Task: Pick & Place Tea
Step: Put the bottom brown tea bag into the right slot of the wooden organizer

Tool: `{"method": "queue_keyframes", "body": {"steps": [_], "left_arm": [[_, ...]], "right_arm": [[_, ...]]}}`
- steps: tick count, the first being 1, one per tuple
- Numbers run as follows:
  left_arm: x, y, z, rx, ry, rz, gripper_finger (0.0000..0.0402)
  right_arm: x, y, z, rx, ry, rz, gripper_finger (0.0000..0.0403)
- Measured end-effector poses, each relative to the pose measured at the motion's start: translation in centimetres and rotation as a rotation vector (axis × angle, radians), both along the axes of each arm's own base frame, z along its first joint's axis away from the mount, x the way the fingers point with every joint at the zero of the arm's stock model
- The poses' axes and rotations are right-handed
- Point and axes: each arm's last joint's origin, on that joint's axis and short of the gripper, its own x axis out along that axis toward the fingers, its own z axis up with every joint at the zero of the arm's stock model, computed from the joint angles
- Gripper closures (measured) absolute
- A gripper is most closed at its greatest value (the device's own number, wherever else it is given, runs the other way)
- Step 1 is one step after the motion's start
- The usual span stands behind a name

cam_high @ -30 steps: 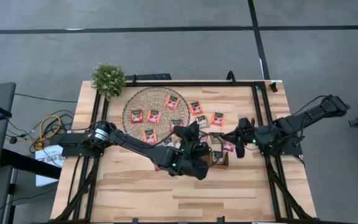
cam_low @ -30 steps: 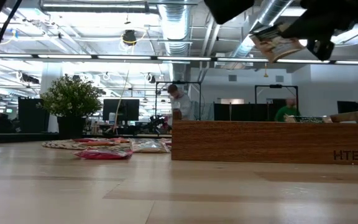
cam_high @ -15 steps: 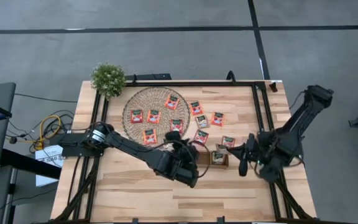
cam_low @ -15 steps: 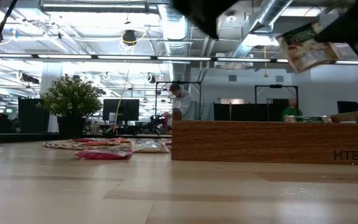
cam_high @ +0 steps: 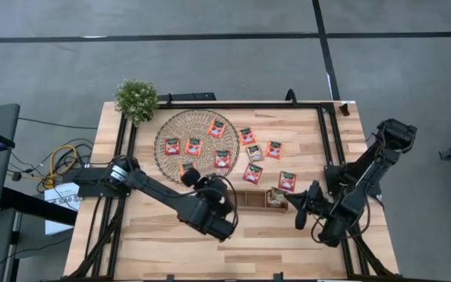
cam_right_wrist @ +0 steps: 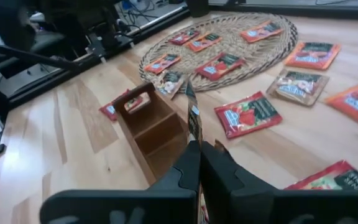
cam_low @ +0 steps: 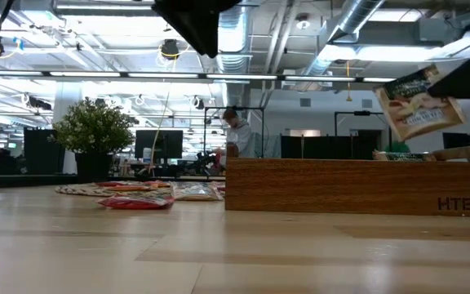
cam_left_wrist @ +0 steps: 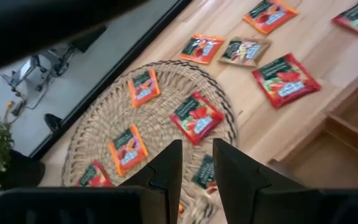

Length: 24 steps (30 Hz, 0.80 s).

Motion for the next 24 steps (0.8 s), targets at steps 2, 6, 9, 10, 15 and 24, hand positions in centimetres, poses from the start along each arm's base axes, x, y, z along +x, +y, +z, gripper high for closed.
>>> {"method": "queue_keyframes", "body": {"steps": [2,6,9,10,15,24], "left_arm": [[-0.2,-0.5,0.0,-0.003,-0.005,-0.009,0.0319],[-0.5,-1.2,0.0,-0.012,-0.008,-0.023,0.0319],[-0.7,-1.6,0.0,-0.016,-0.016,-0.027,0.0319],[-0.8,-1.7,-0.1,-0.019,-0.014,-0.028,0.0319],[-0.9,-2.0,-0.1,-0.033,-0.007,-0.033,0.0319],[-1.0,-2.2,-0.1,-0.047,-0.004,-0.035,0.0319]], "right_arm": [[0.1,0.1,-0.3,0.008,-0.008,-0.01,0.0403],[0.5,0.5,-0.6,0.008,-0.03,-0.01,0.0403],[0.8,0.6,-1.0,-0.001,0.003,-0.003,0.0403],[0.9,0.6,-1.2,0.002,0.019,-0.003,0.0403],[1.3,0.4,-1.5,-0.004,0.031,-0.022,0.0403],[2.0,-0.2,-1.6,-0.022,0.103,-0.025,0.0403]]}}
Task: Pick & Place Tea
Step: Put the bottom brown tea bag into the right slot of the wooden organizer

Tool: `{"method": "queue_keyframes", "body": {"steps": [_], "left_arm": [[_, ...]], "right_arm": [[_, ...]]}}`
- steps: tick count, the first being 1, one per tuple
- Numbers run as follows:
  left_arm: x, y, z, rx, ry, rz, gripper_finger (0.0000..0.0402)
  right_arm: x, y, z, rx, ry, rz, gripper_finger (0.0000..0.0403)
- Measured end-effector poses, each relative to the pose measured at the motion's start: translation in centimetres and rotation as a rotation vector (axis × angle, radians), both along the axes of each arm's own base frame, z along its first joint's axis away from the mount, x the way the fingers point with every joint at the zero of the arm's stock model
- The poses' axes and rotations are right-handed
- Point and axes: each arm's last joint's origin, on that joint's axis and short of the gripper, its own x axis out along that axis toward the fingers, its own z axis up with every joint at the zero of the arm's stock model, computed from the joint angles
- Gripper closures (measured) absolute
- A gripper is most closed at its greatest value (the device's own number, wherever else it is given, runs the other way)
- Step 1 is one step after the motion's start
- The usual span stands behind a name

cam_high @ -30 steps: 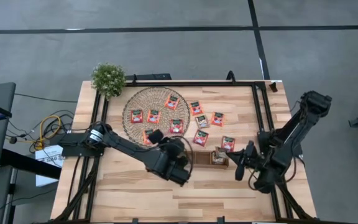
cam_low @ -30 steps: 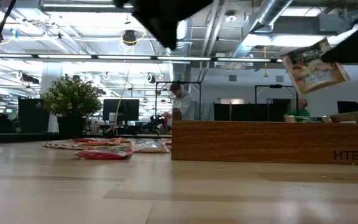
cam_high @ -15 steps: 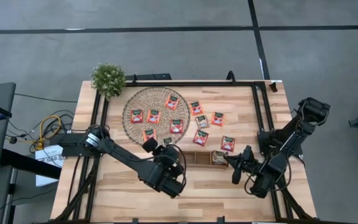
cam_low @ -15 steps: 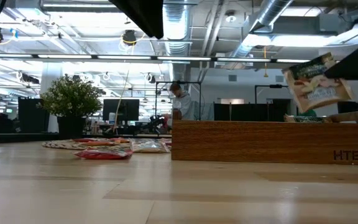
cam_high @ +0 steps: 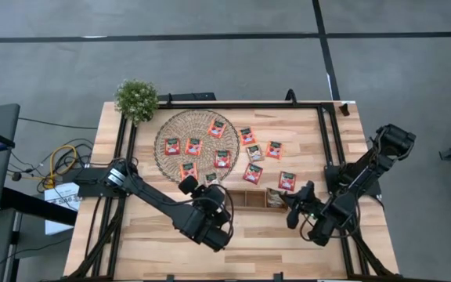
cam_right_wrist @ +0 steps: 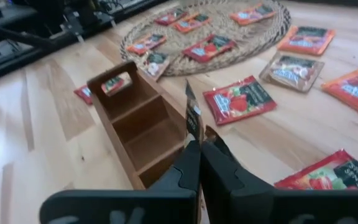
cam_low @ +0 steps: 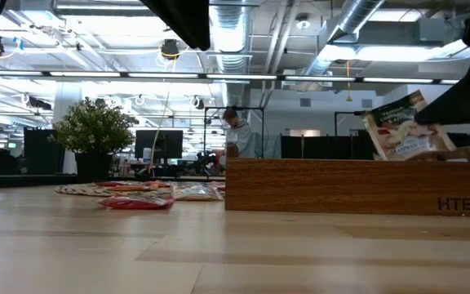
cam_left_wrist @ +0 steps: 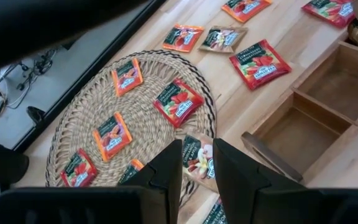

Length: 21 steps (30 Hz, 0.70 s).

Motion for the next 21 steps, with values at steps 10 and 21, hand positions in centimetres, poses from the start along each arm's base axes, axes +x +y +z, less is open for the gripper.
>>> {"method": "queue_keyframes", "body": {"steps": [10,21], "left_arm": [[0.02,0.03,-0.01,0.0,0.001,0.001,0.0319],[0.01,0.02,-0.02,-0.003,0.003,0.001,0.0319]], "right_arm": [[0.08,-0.19,-0.09,-0.011,0.035,0.007,0.0403],[0.09,-0.2,-0.11,-0.016,0.043,0.012,0.0403]]}}
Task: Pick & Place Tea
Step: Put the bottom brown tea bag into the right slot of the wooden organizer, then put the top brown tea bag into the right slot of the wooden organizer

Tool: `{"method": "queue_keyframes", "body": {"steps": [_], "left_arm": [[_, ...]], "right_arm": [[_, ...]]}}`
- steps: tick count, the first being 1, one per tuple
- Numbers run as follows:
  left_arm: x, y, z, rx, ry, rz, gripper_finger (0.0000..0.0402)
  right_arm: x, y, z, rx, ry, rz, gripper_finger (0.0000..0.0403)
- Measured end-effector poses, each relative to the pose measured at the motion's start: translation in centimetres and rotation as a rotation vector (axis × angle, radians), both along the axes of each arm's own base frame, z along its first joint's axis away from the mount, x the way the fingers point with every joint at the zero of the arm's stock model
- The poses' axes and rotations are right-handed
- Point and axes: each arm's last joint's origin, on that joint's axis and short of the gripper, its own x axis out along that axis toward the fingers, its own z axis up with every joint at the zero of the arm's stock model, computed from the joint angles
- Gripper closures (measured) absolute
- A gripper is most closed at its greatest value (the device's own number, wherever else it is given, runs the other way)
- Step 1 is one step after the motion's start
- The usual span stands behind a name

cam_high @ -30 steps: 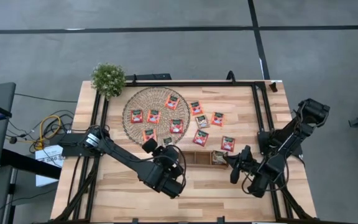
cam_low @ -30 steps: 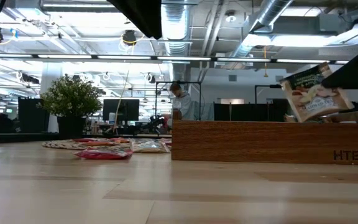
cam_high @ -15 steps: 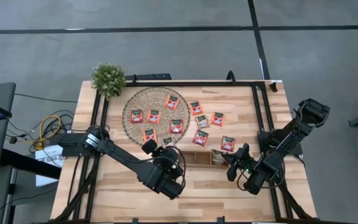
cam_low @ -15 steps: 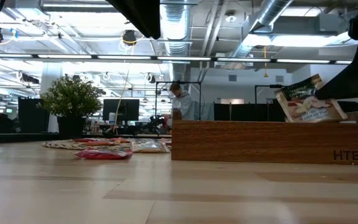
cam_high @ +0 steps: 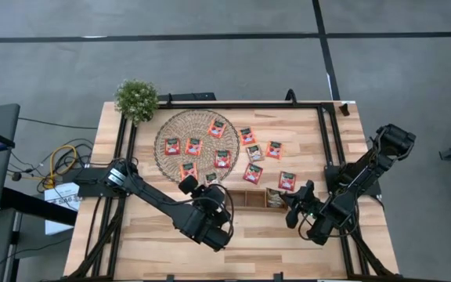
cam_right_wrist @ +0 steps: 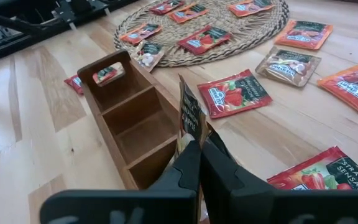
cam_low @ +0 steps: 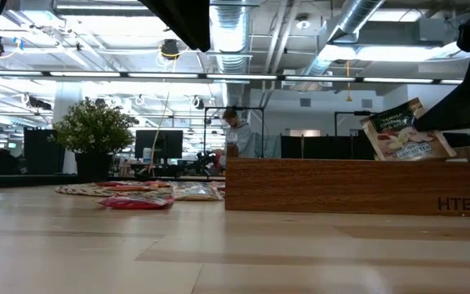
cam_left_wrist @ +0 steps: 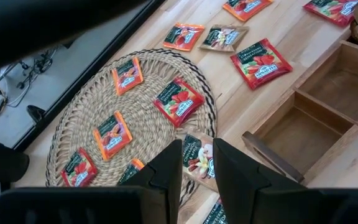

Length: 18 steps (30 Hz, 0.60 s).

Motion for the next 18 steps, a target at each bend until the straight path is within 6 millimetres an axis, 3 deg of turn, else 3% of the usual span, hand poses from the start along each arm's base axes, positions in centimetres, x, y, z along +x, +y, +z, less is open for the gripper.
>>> {"method": "queue_keyframes", "body": {"steps": [7,18], "left_arm": [[0.0,-0.01,-0.01,0.0,0.001,0.0,0.0319],[0.0,-0.02,-0.03,0.0,0.002,-0.001,0.0319]], "right_arm": [[-0.02,0.05,-0.08,0.017,0.025,0.011,0.0391],[0.17,-0.23,-0.17,0.008,0.067,0.016,0.028]]}}
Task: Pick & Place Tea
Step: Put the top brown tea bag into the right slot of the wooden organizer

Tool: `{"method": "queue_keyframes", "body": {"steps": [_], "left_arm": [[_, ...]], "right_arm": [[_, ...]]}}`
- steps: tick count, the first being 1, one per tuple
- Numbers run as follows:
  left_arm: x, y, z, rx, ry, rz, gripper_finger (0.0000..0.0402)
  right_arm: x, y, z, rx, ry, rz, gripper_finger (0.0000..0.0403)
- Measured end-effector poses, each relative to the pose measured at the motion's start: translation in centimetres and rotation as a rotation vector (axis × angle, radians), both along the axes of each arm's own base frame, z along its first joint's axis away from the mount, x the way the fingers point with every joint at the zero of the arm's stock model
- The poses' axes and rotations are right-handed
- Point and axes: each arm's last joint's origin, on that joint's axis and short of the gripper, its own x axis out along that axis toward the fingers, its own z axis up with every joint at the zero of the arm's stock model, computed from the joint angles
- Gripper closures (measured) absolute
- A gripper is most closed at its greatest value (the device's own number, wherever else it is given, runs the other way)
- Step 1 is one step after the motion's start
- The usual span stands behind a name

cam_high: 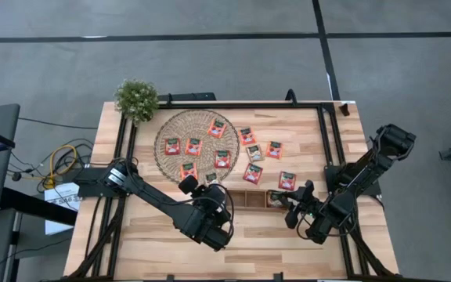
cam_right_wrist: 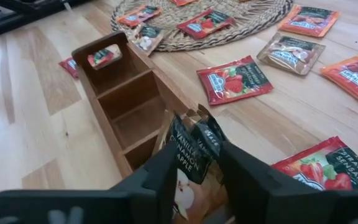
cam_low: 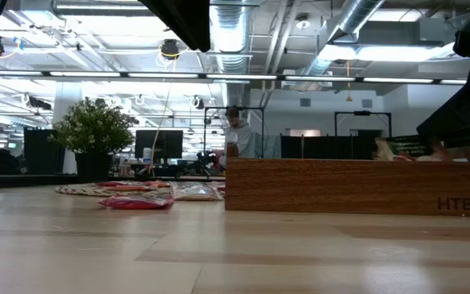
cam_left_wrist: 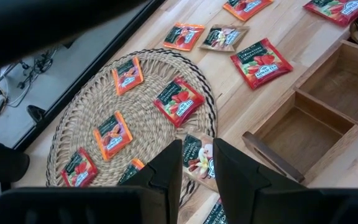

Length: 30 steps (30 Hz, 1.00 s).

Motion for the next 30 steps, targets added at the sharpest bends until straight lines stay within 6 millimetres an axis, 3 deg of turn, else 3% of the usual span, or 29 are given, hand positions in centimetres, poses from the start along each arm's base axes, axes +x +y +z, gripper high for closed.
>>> {"method": "queue_keyframes", "body": {"steps": [7,15,24,30], "left_arm": [[0.0,0.0,0.0,-0.004,0.005,-0.001,0.0319],[0.0,0.0,0.0,-0.004,0.005,-0.001,0.0319],[0.0,0.1,0.0,-0.002,0.01,-0.003,0.0319],[0.1,0.1,0.0,0.003,0.022,-0.011,0.0319]], "right_arm": [[-0.4,-0.7,1.1,0.019,0.023,0.002,0.025],[-0.8,-1.9,3.7,-0.023,0.019,0.07,0.0278],[1.1,-4.0,5.3,-0.093,0.046,0.102,0.0333],[3.0,-7.1,6.4,-0.024,0.099,0.14,0.0335]]}}
